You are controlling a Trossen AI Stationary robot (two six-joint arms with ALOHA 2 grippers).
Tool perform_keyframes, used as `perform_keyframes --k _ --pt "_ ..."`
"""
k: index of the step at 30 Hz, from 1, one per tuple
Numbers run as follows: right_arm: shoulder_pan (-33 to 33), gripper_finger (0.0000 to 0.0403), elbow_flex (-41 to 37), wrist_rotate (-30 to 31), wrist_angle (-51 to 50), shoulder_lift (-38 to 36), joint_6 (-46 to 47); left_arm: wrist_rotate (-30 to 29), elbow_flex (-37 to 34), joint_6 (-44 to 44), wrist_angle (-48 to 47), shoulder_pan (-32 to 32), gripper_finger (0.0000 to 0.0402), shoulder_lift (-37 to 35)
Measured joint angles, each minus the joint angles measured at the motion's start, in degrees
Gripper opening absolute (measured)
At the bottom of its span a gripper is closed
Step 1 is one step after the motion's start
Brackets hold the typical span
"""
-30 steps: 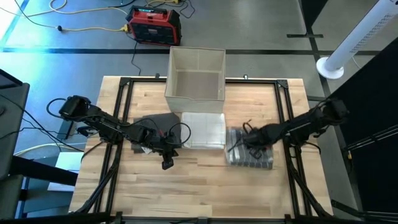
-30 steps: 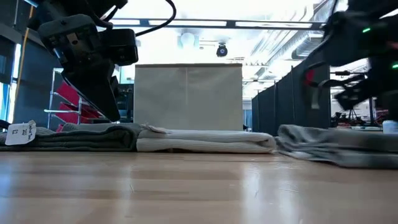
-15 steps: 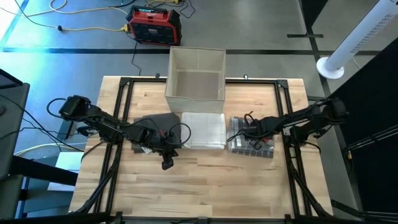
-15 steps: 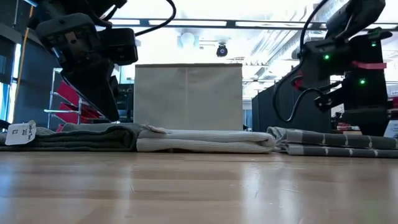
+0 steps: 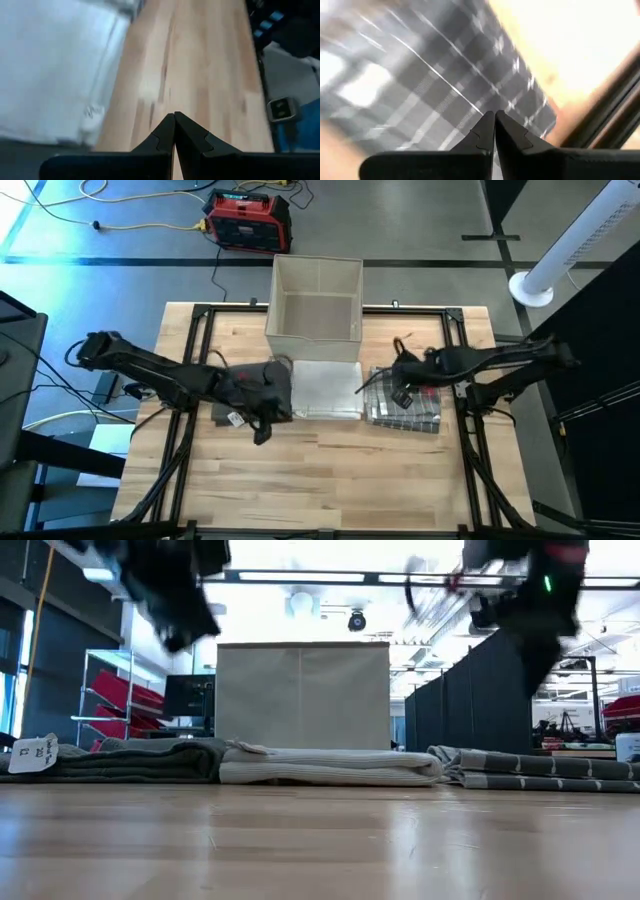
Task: Fold towel
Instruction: Move the folded gray squared to the middle left of the table, then return to Home Position
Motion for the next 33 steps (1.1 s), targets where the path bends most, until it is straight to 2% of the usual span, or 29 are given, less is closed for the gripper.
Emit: perform_keyframes --k 2,5,6,11,15,21,25,29,33 --pt "0.0 0.0000 -0.4 -5.3 11.6 -0.3 -4.1 0.1 2.2 2.2 -1.4 0.6 0.0000 -3.0" --pt "0.0 0.0000 -1.8 -17.0 25.4 -0.3 -11.7 0.3 4.6 4.1 -1.3 2.0 0.0000 -7.7" --pt "0.0 0.0000 -2.7 -17.4 26.4 -1.8 -12.3 0.9 5.1 4.3 -0.6 2.6 0.0000 -9.3" --pt "-0.5 0.0000 -8.6 -12.2 24.6 -12.0 -12.4 7.2 5.2 9.3 8.4 4.8 0.0000 -16.8" --pt "-0.9 0.0000 -13.2 -8.1 23.2 -20.2 -12.5 8.4 5.0 13.5 11.5 5.2 0.0000 -20.9" --pt "-1.3 0.0000 -22.5 -2.0 23.1 -34.1 -11.3 4.0 3.0 13.0 3.2 5.2 0.0000 -28.1" --pt "-1.3 0.0000 -30.3 2.7 24.0 -44.2 -1.9 1.0 1.7 12.7 -2.4 5.2 0.0000 -32.9" --pt "-1.3 0.0000 -35.2 3.4 23.1 -51.5 7.4 -2.3 0.0 12.4 -7.5 5.2 0.0000 -37.9" --pt "-1.3 0.0000 -37.8 3.1 20.8 -55.7 12.6 -15.1 -5.2 7.6 -9.0 5.2 0.0000 -45.2"
